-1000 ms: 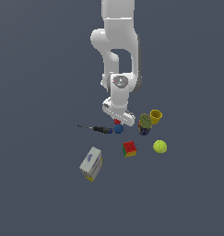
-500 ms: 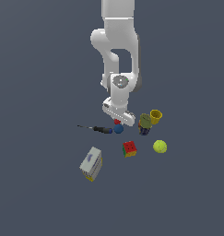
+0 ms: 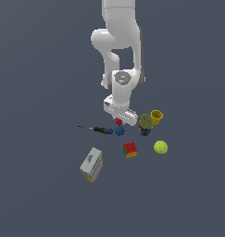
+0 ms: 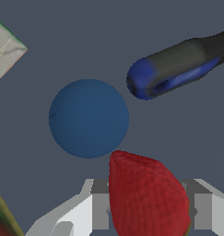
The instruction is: Pick up a designated object from a clutter of objects.
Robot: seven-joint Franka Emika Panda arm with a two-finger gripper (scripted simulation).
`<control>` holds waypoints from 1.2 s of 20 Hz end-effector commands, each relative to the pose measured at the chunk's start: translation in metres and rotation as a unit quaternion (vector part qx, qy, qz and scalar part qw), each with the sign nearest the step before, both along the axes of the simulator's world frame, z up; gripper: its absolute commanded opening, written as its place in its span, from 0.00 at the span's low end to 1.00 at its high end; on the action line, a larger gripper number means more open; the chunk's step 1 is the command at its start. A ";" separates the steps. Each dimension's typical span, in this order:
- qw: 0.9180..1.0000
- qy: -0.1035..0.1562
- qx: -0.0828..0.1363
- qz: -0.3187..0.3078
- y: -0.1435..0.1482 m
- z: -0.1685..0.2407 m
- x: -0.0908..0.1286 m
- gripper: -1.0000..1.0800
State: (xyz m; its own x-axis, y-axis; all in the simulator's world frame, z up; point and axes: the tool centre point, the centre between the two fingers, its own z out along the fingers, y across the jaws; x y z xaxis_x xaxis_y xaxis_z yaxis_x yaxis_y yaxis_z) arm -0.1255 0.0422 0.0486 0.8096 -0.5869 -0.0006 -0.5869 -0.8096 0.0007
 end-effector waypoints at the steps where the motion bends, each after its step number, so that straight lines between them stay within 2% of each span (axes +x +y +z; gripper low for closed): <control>1: 1.000 0.000 0.000 0.000 0.002 0.012 0.005 0.00; 24: 1.000 0.000 0.000 0.000 0.029 0.195 0.085 0.00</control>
